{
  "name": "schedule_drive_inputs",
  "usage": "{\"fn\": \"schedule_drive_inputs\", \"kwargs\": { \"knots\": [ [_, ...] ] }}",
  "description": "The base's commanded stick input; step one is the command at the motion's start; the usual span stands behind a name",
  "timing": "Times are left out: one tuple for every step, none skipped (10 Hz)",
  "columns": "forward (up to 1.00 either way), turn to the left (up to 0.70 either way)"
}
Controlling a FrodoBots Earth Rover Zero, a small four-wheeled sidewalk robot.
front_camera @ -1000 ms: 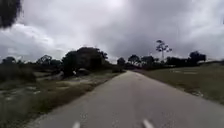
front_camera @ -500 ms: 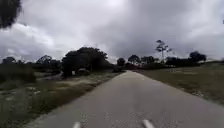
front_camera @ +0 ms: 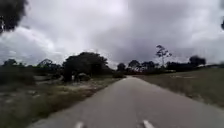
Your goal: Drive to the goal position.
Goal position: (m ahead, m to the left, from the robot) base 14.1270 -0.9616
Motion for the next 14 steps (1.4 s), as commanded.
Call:
{"fn": "schedule_drive_inputs", "kwargs": {
  "knots": [
    [0.85,0.0],
    [0.85,-0.33],
    [0.85,0.0],
    [0.85,0.0],
    [0.85,-0.21],
    [0.85,-0.3],
    [0.85,-0.34],
    [0.85,-0.2],
    [0.17,0.0],
    [0.07,0.0],
    [0.0,0.0],
    [0.0,0.0],
    [0.0,0.0],
    [0.0,0.0]
  ]
}}
